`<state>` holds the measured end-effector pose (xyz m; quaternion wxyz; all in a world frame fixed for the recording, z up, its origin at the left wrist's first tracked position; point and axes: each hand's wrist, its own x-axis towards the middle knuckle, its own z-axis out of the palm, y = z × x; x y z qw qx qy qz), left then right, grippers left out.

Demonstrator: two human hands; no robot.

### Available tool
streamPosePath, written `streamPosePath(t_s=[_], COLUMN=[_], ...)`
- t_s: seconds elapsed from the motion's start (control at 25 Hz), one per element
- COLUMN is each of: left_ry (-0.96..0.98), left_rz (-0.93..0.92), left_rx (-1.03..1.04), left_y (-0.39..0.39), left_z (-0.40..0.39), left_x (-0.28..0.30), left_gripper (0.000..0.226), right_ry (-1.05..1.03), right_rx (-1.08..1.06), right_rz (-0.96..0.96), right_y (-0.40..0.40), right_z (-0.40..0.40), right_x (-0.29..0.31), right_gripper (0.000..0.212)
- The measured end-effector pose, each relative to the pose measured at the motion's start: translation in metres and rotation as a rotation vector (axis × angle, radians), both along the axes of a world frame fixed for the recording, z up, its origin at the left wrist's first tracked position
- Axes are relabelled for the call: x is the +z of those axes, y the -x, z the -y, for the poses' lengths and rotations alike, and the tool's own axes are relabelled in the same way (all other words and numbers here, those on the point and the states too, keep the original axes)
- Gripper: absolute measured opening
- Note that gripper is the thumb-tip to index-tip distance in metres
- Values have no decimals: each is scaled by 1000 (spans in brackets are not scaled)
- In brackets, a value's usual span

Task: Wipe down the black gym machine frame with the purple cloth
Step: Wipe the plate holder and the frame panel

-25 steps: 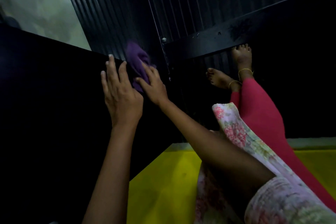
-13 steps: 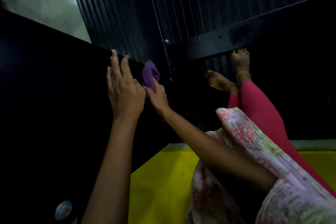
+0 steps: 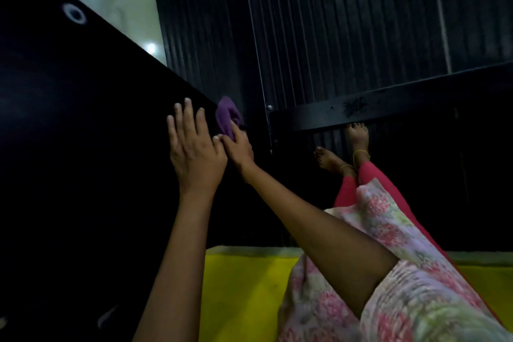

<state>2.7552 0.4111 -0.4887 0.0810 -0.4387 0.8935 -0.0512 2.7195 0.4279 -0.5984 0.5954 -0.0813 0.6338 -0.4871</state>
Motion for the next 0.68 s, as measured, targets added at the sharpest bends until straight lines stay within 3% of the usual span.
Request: streamPosePath(t_s=[0.16, 0.4, 0.56, 0.68], left_ry=[-174, -395, -550, -842], left_rz=[-210, -479, -676, -829], left_rx=[173, 217, 536, 817], left_y=[4, -12, -2, 7], left_z=[-8, -23, -22, -27], left_x=[19, 67, 86, 92], left_gripper=[51, 56, 54, 51], right_ry=[290, 71, 243, 264], right_rx=[37, 95, 119, 187], right_rz=[-178, -61, 0, -249], right_y=[25, 14, 18, 44], right_z=[19, 12, -14, -40], right_x=[36, 48, 92, 132], right_gripper=[53, 56, 57, 56])
